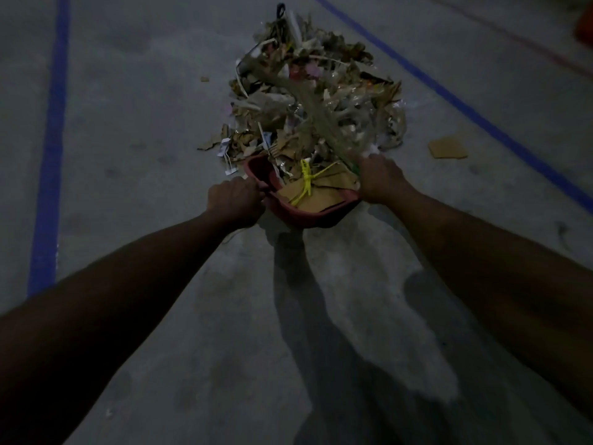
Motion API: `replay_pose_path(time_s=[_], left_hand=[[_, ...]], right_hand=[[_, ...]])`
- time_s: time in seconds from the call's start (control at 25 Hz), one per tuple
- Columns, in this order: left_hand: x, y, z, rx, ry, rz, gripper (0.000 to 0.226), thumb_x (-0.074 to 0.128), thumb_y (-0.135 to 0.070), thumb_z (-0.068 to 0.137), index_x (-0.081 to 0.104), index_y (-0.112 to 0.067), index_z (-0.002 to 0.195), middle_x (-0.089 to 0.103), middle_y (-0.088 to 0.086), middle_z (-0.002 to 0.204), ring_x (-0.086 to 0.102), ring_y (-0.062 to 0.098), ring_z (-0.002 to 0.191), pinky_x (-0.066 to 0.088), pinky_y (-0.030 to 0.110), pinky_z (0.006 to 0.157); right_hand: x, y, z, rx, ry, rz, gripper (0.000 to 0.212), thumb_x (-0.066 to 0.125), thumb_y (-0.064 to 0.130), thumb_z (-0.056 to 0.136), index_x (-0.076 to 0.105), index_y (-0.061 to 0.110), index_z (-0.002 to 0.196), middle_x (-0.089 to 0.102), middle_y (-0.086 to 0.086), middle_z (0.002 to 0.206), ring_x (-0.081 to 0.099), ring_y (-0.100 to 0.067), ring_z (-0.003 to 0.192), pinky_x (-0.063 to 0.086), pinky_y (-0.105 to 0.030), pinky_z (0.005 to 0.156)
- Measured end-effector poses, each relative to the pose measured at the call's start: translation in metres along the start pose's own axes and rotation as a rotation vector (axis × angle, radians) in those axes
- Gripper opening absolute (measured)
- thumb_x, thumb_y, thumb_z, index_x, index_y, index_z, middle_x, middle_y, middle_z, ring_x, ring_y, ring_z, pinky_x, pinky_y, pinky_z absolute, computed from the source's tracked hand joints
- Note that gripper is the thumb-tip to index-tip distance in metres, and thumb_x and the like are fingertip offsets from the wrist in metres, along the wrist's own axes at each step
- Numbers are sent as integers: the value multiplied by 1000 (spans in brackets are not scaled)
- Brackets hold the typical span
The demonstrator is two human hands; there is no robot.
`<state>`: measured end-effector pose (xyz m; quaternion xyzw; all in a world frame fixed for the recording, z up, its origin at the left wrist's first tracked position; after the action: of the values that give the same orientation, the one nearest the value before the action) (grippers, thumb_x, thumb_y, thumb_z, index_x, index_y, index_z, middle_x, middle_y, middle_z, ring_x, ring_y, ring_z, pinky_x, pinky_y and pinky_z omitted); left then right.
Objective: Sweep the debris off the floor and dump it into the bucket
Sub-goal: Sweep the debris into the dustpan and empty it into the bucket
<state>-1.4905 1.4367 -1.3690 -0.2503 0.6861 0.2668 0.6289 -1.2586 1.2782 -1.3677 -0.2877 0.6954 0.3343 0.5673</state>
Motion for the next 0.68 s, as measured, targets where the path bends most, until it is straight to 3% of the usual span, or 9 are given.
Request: replay_pose_path(time_s=[0.12, 0.24, 0.36, 0.52, 0.68], left_hand=[[1, 0, 2, -4, -17, 7, 32, 54, -41, 95, 58, -15, 113, 59, 9, 98, 53, 26, 75, 32, 32, 58], [2, -2, -2, -13, -13, -10, 30, 56, -39, 94, 58, -18, 114, 47, 1, 85, 45, 19, 64, 27, 29, 51], [-1, -6, -5, 1, 1, -12, 26, 55, -38, 95, 58, -18, 112, 37, -2, 75, 34, 15, 55, 25, 27, 49], [-3, -5, -14, 5, 41, -17, 22, 53, -35, 96, 55, -17, 109, 33, -4, 70, 36, 14, 55, 26, 26, 48], [-6, -12, -33, 28, 46, -20, 22, 52, -35, 97, 52, -14, 102, 34, -3, 70, 37, 13, 55, 25, 26, 46]], right_hand=[[17, -9, -4, -71, 4, 53, 91, 79, 32, 80, 31, 22, 156, 61, -24, 123, 62, -44, 107, 50, -42, 79], [21, -25, -24, -61, 21, 16, 100, 78, 16, 70, 29, 27, 157, 61, -21, 118, 63, -42, 100, 45, -35, 70], [31, -38, -66, -40, 104, 16, 94, 78, 16, 72, 35, 21, 155, 58, -18, 113, 60, -37, 99, 37, -30, 69], [29, -39, -118, -114, 174, 15, 100, 74, 13, 75, 23, 22, 160, 57, -19, 108, 59, -35, 95, 47, -35, 70], [-11, -70, -142, -74, -22, 99, 106, 73, 16, 75, 14, 35, 161, 50, -9, 95, 50, -25, 81, 42, -33, 68]])
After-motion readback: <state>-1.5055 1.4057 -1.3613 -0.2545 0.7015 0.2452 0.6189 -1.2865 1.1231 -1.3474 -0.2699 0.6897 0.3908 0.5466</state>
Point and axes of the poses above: each hand's wrist, its own z-axis towards the middle knuckle, its own x-axis out of the palm, y = z × x, the point moved 5 cm from there along z, towards the middle knuckle
